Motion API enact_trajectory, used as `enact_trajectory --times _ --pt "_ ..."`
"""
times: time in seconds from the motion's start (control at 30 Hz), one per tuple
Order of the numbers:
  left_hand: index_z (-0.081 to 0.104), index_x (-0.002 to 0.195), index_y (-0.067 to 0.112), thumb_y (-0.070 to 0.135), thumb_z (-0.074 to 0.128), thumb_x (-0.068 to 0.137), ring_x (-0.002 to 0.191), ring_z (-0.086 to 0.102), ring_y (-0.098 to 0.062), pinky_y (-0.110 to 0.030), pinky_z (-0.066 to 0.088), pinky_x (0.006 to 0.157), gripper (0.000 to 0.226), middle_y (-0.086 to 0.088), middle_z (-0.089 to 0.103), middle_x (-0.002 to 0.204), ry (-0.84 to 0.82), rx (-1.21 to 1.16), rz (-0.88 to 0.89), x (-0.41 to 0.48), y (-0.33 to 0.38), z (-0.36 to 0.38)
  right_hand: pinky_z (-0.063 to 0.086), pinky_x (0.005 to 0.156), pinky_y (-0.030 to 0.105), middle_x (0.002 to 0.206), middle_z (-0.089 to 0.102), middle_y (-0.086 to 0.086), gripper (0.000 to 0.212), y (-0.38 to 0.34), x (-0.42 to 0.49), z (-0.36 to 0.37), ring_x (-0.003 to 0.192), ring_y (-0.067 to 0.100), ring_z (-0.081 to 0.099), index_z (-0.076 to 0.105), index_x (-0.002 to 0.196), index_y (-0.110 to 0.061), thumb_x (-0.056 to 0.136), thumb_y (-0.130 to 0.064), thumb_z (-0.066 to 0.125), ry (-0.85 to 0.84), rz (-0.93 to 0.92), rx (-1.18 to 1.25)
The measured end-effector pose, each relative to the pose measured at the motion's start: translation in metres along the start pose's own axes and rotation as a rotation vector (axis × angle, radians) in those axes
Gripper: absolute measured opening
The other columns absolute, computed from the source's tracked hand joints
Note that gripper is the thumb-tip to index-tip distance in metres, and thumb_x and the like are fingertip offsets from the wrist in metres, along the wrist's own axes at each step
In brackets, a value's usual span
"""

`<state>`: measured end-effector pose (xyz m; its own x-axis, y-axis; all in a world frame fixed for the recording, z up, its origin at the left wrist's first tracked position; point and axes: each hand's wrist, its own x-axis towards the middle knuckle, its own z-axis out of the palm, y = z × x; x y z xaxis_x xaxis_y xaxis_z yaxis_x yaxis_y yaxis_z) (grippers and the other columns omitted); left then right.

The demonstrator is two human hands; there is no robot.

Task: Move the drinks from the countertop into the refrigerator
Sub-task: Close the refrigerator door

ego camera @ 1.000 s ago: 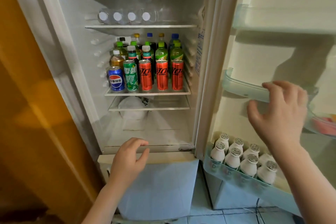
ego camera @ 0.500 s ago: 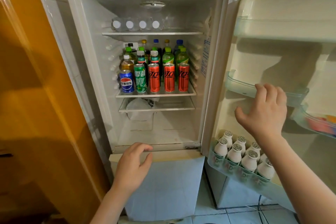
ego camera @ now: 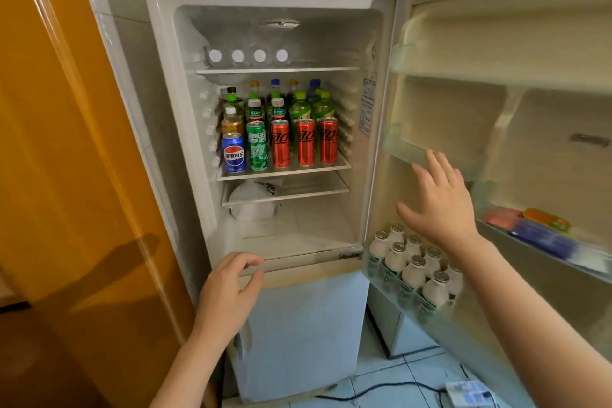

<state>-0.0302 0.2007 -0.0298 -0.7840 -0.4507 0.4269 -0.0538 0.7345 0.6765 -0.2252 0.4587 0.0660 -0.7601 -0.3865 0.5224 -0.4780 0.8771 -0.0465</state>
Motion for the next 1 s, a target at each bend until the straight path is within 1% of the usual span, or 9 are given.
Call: enact_trajectory --times 0.2,0.37,0.5,0.6,0.67,0.77,0.83,0.93,1.0 --pt "0.062 0.102 0.026 0.016 0.06 0.09 0.098 0.054 -0.001 -0.009 0.037 0.078 0.015 0.014 0.059 0.1 -0.053 -0.073 0.06 -0.007 0.003 -0.002 0.026 0.111 0.045 0.136 0.05 0.016 0.04 -0.022 -0.084 -0.031 0.135 0.034 0.036 0.059 0.116 -0.004 0.079 -0.018 0.067 0.406 0.066 0.209" --pt "0.059 0.104 0.028 0.017 0.06 0.09 0.099 0.053 -0.003 -0.009 0.037 0.079 0.018 0.014 0.056 0.101 -0.082 -0.124 0.103 -0.024 0.004 -0.005 0.029 0.111 0.046 0.131 0.051 0.022 0.028 -0.036 -0.137 -0.056 0.133 0.038 0.036 0.064 0.104 0.0 0.079 -0.013 0.062 0.762 0.147 0.152" --pt "0.061 0.109 0.023 0.016 0.059 0.09 0.103 0.052 -0.004 -0.008 0.036 0.079 0.02 0.01 0.057 0.106 -0.1 -0.143 0.106 -0.031 0.0 -0.014 0.023 0.113 0.047 0.135 0.043 0.026 0.037 -0.042 -0.164 -0.068 0.135 0.037 0.027 0.059 0.112 -0.001 0.078 -0.015 0.061 0.984 0.232 0.006" --pt "0.06 0.107 0.023 0.015 0.059 0.09 0.104 0.053 -0.007 -0.009 0.037 0.08 0.019 0.007 0.058 0.108 -0.083 -0.174 0.125 -0.033 -0.003 -0.024 0.015 0.115 0.044 0.142 0.033 0.026 0.051 -0.049 -0.173 -0.068 0.137 0.035 0.019 0.047 0.125 -0.002 0.079 -0.022 0.057 0.993 0.347 0.069" --pt "0.058 0.105 0.026 0.015 0.059 0.09 0.104 0.054 -0.007 -0.01 0.038 0.081 0.019 0.007 0.059 0.108 -0.077 -0.201 0.128 -0.036 -0.005 -0.03 0.014 0.115 0.035 0.145 0.03 0.022 0.055 -0.056 -0.176 -0.063 0.139 0.029 0.019 0.04 0.131 0.0 0.083 -0.023 0.052 0.972 0.405 0.232" --pt "0.057 0.103 0.031 0.017 0.058 0.091 0.103 0.054 -0.003 -0.01 0.039 0.081 0.019 0.016 0.057 0.104 -0.065 -0.244 0.122 -0.039 -0.008 -0.041 0.028 0.1 0.016 0.139 0.036 -0.001 0.055 -0.073 -0.176 -0.048 0.127 -0.004 0.034 0.029 0.139 -0.007 0.089 -0.024 0.043 0.893 0.418 0.584" --pt "0.055 0.1 0.038 0.018 0.057 0.092 0.102 0.054 0.001 -0.01 0.039 0.08 0.022 0.024 0.053 0.103 -0.06 -0.279 0.119 -0.041 -0.01 -0.049 0.035 0.09 0.023 0.132 0.04 -0.009 0.054 -0.088 -0.176 -0.036 0.118 -0.006 0.042 0.024 0.14 -0.018 0.089 -0.03 0.04 0.845 0.4 0.673" --pt "0.05 0.097 0.049 0.02 0.056 0.092 0.101 0.053 0.006 -0.009 0.039 0.079 0.03 0.028 0.052 0.104 -0.06 -0.318 0.12 -0.045 -0.011 -0.059 0.037 0.102 0.045 0.139 0.041 0.003 0.051 -0.112 -0.174 -0.024 0.126 0.022 0.043 0.026 0.14 -0.024 0.091 -0.033 0.037 0.824 0.296 0.7" --pt "0.049 0.099 0.05 0.022 0.054 0.093 0.104 0.052 0.009 -0.008 0.039 0.082 0.029 0.029 0.053 0.106 -0.066 -0.321 0.134 -0.047 -0.012 -0.063 0.038 0.1 0.052 0.139 0.04 0.002 0.048 -0.128 -0.171 -0.019 0.127 0.026 0.042 0.029 0.14 -0.023 0.093 -0.033 0.034 0.8 0.2 0.703"
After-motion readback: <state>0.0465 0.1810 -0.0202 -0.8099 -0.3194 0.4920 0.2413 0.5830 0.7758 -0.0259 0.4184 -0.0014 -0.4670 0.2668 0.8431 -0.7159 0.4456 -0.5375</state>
